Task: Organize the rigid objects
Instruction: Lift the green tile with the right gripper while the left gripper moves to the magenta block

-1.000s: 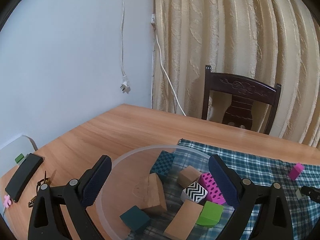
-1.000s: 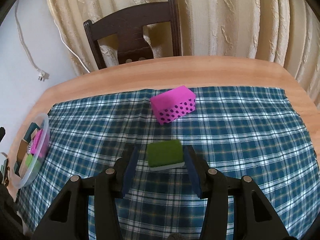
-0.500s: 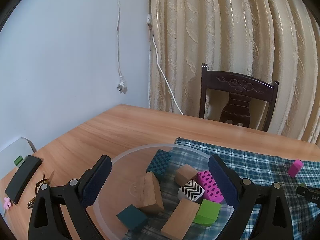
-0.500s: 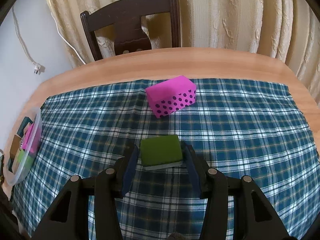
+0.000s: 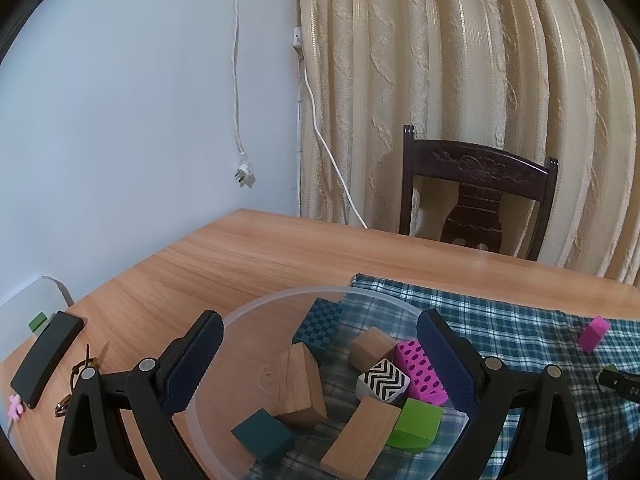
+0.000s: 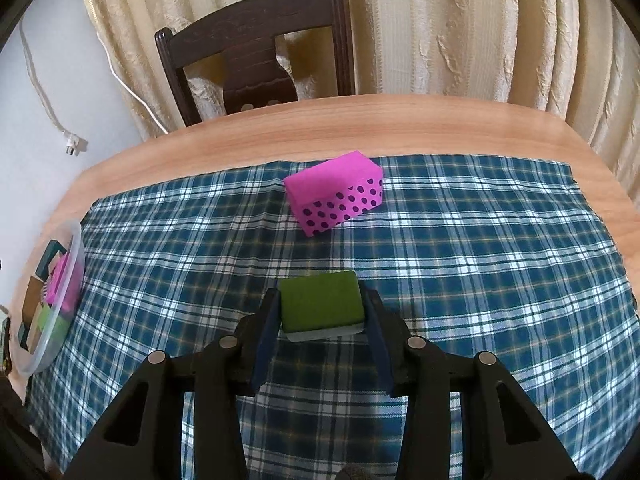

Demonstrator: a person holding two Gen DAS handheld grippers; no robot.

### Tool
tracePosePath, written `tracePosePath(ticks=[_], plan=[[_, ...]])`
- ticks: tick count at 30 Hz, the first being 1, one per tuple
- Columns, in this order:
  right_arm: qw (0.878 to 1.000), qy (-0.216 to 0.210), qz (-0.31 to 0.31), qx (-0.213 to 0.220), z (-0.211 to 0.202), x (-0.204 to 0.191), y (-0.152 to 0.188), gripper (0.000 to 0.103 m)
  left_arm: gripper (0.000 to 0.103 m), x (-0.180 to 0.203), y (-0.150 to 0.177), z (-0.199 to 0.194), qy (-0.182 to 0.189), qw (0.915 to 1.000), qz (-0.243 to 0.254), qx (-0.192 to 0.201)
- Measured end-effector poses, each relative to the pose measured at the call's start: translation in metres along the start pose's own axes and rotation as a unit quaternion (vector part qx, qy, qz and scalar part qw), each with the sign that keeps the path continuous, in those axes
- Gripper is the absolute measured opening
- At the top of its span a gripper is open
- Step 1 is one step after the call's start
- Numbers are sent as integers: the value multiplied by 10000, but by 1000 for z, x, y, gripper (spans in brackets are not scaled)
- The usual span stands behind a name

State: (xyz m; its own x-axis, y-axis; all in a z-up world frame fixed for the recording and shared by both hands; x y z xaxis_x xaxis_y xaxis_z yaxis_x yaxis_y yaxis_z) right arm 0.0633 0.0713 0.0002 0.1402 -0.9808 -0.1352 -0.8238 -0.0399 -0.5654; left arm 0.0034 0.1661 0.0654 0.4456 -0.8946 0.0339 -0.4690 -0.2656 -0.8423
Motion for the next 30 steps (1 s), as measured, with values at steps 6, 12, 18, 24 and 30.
tracePosePath(ticks=[6, 12, 18, 24, 30], plan=[[9998, -45, 159, 145, -14, 12, -1, 41, 100, 6, 2, 1, 12, 9999, 117, -21], [9992, 9, 319, 240, -27, 36, -1, 41, 100, 25, 4, -10, 256, 9988, 424, -15], [9985, 38, 482, 275, -36, 67, 1, 41, 100, 51, 2, -18, 700, 9956, 604, -128], [9976, 92, 605, 332, -42, 85, 2, 41, 100, 90, 3, -18, 1064, 9893, 946, -314], [9975, 118, 596, 352, -46, 99, 4, 40, 100, 139, 3, -13, 1506, 9767, 1424, -565]])
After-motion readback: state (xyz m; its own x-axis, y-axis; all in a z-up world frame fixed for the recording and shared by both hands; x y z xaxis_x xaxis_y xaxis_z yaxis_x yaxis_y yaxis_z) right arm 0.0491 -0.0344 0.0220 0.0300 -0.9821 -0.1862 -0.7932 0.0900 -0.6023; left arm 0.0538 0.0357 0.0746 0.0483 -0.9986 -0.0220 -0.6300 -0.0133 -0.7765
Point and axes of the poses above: each gripper's, at about its wrist camera, not at the fingertips, and z roughly the way its jaws point, x to its right, y to its underside, the point moved 1 cm from there along z, roughly the way its jaws point, and after that the axes turned 6 degrees about -x, right-handed, at the moved point
